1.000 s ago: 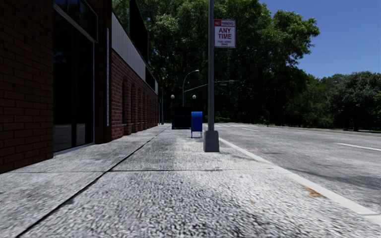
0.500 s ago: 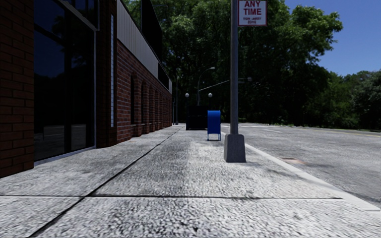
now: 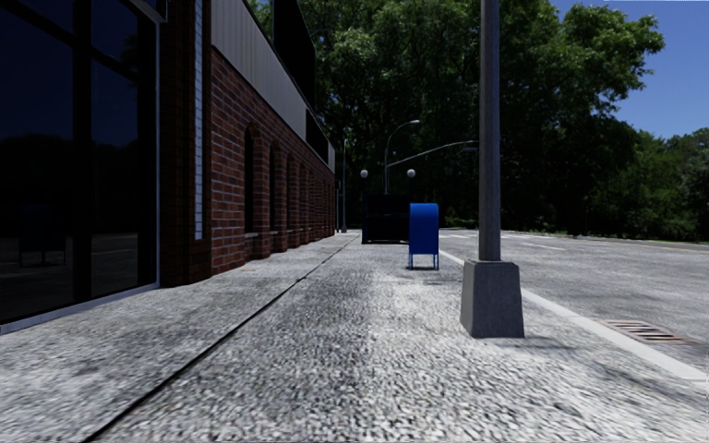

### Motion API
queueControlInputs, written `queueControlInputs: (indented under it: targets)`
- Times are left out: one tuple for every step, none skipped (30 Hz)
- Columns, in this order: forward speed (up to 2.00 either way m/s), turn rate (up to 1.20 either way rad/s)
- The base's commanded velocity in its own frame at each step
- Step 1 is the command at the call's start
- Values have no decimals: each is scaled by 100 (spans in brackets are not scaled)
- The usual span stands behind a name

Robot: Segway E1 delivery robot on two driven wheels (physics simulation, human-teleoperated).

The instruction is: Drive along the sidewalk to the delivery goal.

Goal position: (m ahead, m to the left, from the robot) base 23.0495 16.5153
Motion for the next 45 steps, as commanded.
queueControlInputs:
  targets:
    - [200, 0]
    - [200, 0]
    - [200, 0]
    - [200, -18]
    - [200, -26]
    - [200, -26]
    - [200, -27]
    - [200, -27]
    - [200, -19]
    - [200, -19]
    - [200, 0]
    - [200, 0]
    - [200, 0]
    - [200, 0]
    - [200, 0]
    - [200, 0]
    - [200, 0]
    - [200, 0]
    - [200, 0]
    - [200, 0]
    - [200, 0]
    - [200, 0]
    - [200, 0]
    - [200, 0]
    - [200, 0]
    - [200, 0]
    - [200, 0]
    - [200, 0]
    - [200, 0]
    - [200, 0]
    - [200, 0]
    - [200, 0]
    - [200, 0]
    - [200, 0]
    - [200, 0]
    - [200, 0]
    - [200, 0]
    - [200, 0]
    - [200, 0]
    - [200, 0]
    - [200, 0]
    - [200, 0]
    - [200, 0]
    - [200, 11]
    - [200, 21]
